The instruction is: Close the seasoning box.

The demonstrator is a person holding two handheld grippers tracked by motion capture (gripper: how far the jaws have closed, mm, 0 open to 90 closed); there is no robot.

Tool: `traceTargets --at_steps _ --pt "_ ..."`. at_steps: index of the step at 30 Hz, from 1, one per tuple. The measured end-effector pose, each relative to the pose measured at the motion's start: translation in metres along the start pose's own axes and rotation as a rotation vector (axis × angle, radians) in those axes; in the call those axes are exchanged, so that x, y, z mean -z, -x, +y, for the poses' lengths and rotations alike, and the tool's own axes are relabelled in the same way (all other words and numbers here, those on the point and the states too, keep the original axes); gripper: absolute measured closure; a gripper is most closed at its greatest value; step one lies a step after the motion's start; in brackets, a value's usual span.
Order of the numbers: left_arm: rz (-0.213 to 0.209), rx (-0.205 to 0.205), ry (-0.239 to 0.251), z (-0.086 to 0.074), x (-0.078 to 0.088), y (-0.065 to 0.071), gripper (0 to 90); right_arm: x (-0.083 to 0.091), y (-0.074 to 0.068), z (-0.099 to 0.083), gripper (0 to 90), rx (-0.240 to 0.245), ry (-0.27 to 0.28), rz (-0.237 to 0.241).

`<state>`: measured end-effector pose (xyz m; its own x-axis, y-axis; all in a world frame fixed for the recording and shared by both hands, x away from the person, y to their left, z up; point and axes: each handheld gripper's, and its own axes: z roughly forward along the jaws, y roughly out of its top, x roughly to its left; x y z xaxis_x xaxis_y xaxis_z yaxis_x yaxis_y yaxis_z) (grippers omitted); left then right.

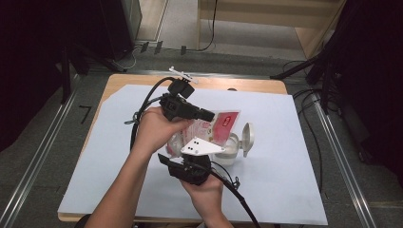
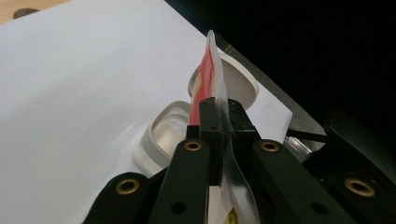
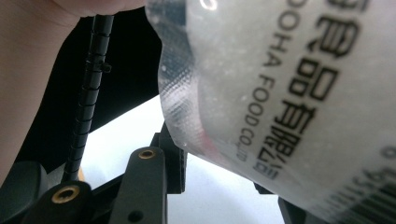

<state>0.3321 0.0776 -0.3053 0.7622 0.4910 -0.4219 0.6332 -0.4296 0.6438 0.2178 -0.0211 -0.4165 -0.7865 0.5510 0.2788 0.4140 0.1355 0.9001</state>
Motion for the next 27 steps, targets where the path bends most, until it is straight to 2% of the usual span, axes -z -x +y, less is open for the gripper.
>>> traceTargets --at_steps 8,12,15,18,19,25,27 --pt "-0.032 0.045 0.005 0.000 -0.001 -0.008 88.5 -0.002 0.000 0.001 63.6 0.023 -0.006 -0.015" --pt "-0.042 0.061 0.002 0.001 0.000 -0.011 88.3 -0.003 0.000 0.002 63.7 0.014 -0.012 -0.014" --pt "-0.054 0.090 0.000 0.002 -0.001 -0.014 88.0 -0.003 0.001 0.003 63.8 0.000 -0.017 -0.007" --pt "-0.049 0.092 -0.010 0.005 -0.002 -0.013 88.0 -0.003 0.001 0.006 63.8 -0.025 -0.018 0.000" --pt "-0.043 0.080 -0.014 0.006 -0.002 -0.012 88.0 -0.003 0.001 0.006 63.8 -0.028 -0.012 0.001" --pt "-0.034 0.078 -0.030 0.010 -0.004 -0.007 87.8 -0.001 0.002 0.007 63.6 -0.037 0.002 0.001" --pt "-0.024 0.058 -0.048 0.013 -0.005 -0.004 87.7 0.000 0.002 0.007 63.5 -0.046 0.011 0.004"
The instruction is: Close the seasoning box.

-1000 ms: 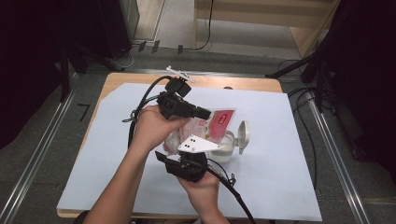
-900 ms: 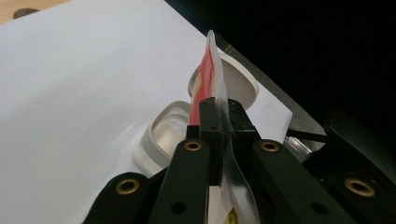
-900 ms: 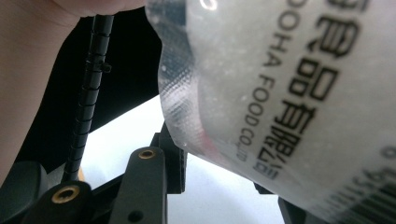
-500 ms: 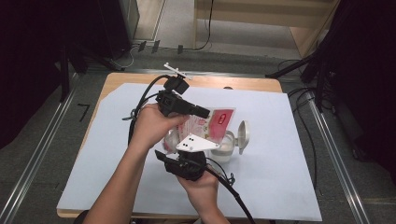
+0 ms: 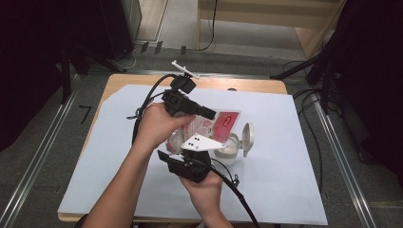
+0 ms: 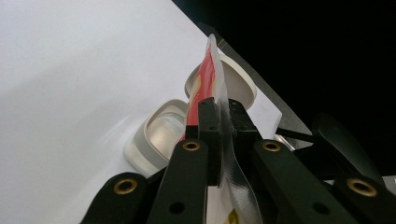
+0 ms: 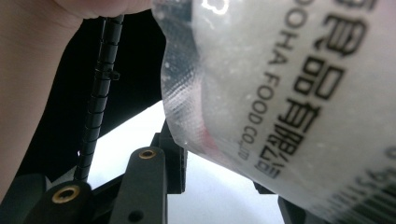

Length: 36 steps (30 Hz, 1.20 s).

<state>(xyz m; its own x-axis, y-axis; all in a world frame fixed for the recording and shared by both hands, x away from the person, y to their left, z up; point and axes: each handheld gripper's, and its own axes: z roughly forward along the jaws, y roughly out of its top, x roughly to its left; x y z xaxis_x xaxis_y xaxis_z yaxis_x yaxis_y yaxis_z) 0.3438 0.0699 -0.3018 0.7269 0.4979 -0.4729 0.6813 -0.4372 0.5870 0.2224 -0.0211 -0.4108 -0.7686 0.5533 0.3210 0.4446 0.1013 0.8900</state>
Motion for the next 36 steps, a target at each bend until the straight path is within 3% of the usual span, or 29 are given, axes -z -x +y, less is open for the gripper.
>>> traceTargets --at_steps 6,15,21,28,36 --pt "0.010 -0.031 -0.012 0.004 -0.003 0.007 87.5 0.005 0.002 0.000 63.5 0.012 0.017 -0.009" --pt "0.017 -0.052 0.033 -0.003 -0.002 0.008 87.5 0.005 0.002 -0.004 63.5 0.029 0.007 -0.013" --pt "0.034 -0.093 0.061 -0.002 -0.001 0.012 88.4 0.006 0.006 -0.002 63.5 0.029 0.007 -0.027" --pt "0.014 -0.062 0.056 -0.002 -0.005 0.008 88.5 0.006 0.007 -0.004 63.6 0.050 0.006 -0.037" --pt "0.008 -0.037 0.036 0.001 -0.012 0.006 88.1 0.010 0.012 -0.006 63.8 0.024 0.001 -0.023"
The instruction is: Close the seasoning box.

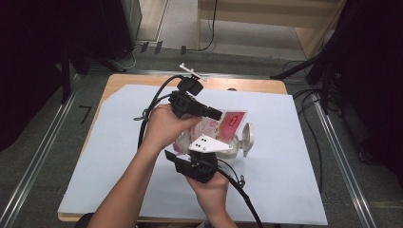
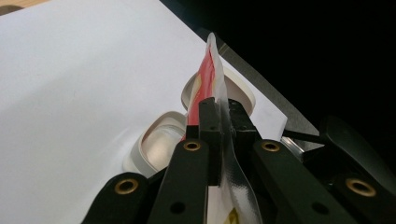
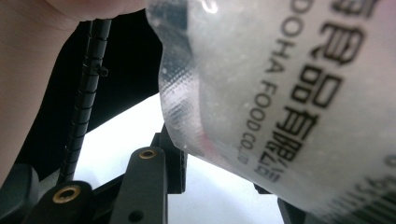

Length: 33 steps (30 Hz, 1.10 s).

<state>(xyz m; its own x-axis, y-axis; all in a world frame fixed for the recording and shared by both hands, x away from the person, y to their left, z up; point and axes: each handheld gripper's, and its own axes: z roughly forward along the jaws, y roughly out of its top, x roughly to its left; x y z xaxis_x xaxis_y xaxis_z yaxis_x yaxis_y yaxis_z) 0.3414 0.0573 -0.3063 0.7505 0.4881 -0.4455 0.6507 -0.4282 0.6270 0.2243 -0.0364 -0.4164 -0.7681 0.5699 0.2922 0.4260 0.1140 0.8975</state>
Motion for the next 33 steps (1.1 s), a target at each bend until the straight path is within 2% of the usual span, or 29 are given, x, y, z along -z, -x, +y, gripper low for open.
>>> traceTargets --at_steps 13,17,24,26,33 --pt "0.003 -0.014 0.006 -0.0004 0.0000 0.0040 87.7 0.0012 -0.0008 -0.0011 63.5 -0.008 0.012 -0.003" --pt "0.004 -0.010 0.002 -0.0007 -0.0010 0.0040 87.5 0.0010 -0.0020 -0.0024 60.4 -0.002 0.018 -0.010" --pt "-0.008 0.005 0.014 -0.0042 -0.0003 0.0033 87.3 0.0012 -0.0026 -0.0035 63.8 0.006 0.006 -0.021" --pt "-0.004 0.002 0.005 -0.0051 0.0009 0.0038 87.3 0.0015 -0.0040 -0.0038 63.8 0.010 -0.002 -0.027" --pt "-0.005 -0.020 0.016 -0.0054 0.0007 0.0083 87.2 0.0018 -0.0070 -0.0042 63.7 0.003 0.011 -0.032"
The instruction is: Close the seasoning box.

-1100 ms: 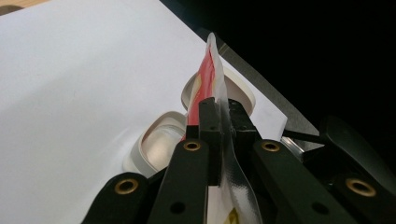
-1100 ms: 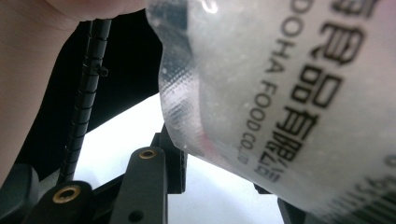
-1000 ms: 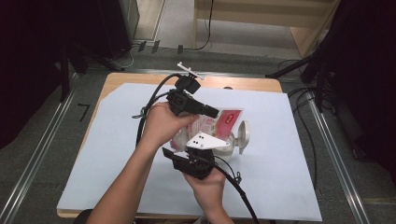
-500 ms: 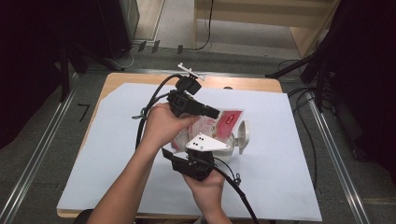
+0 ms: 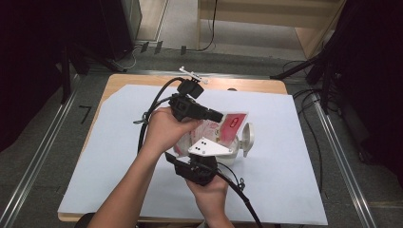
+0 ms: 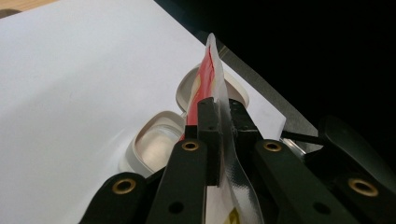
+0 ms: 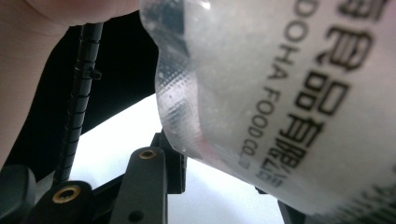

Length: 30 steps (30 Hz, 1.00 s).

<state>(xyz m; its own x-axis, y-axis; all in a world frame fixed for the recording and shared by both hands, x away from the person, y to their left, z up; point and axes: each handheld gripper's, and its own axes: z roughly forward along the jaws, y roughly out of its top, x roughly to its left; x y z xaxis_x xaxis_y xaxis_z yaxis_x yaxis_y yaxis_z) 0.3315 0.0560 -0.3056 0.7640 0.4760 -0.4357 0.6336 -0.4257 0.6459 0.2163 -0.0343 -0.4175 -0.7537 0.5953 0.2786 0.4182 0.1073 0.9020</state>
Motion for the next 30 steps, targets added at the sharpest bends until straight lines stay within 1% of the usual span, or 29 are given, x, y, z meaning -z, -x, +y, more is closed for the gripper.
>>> traceTargets --at_steps 1,4,6,8,9,11,12,13,17,19,22,24,26,29,30 --pt "0.005 -0.003 -0.005 0.001 0.000 0.000 87.3 0.000 0.000 0.000 63.6 -0.003 0.001 -0.002" --pt "-0.005 0.007 -0.013 0.003 -0.001 -0.001 87.3 0.000 0.000 0.000 63.5 -0.009 0.011 -0.002" --pt "-0.003 0.008 -0.027 0.006 -0.002 0.000 87.2 0.000 0.001 0.001 63.4 -0.011 0.019 -0.005" --pt "0.008 0.004 -0.040 0.008 -0.003 0.002 87.1 0.001 0.001 0.001 62.8 -0.021 0.027 -0.003" --pt "0.013 -0.009 -0.049 0.010 -0.004 0.002 86.9 0.001 0.001 0.002 61.9 -0.026 0.032 0.000" --pt "0.022 -0.019 -0.062 0.013 -0.005 0.004 86.8 0.001 0.002 0.002 59.9 -0.029 0.045 0.006" --pt "0.031 -0.028 -0.072 0.014 -0.006 0.004 86.8 0.001 0.002 0.003 60.4 -0.035 0.048 0.008" --pt "0.036 -0.027 -0.078 0.015 -0.006 0.005 86.8 0.001 0.004 0.003 63.0 -0.039 0.049 0.013" --pt "0.046 -0.024 -0.075 0.019 -0.006 0.005 87.0 0.001 0.008 0.006 63.6 -0.034 0.054 0.026" --pt "0.055 -0.032 -0.074 0.020 -0.005 0.005 87.1 0.001 0.008 0.007 63.5 -0.034 0.061 0.027" --pt "0.070 -0.030 -0.073 0.019 -0.003 0.003 87.0 -0.002 0.010 0.008 63.4 -0.032 0.053 0.034" --pt "0.084 -0.026 -0.073 0.019 -0.002 0.004 86.9 -0.004 0.011 0.008 63.3 -0.036 0.046 0.049" --pt "0.085 -0.026 -0.067 0.019 -0.001 0.004 86.8 -0.005 0.013 0.009 63.2 -0.044 0.048 0.066" --pt "0.086 -0.026 -0.062 0.019 0.001 0.004 86.9 -0.005 0.011 0.010 63.1 -0.033 0.045 0.067" --pt "0.089 -0.035 -0.069 0.019 0.002 0.003 86.9 -0.006 0.011 0.011 63.1 -0.030 0.045 0.068"
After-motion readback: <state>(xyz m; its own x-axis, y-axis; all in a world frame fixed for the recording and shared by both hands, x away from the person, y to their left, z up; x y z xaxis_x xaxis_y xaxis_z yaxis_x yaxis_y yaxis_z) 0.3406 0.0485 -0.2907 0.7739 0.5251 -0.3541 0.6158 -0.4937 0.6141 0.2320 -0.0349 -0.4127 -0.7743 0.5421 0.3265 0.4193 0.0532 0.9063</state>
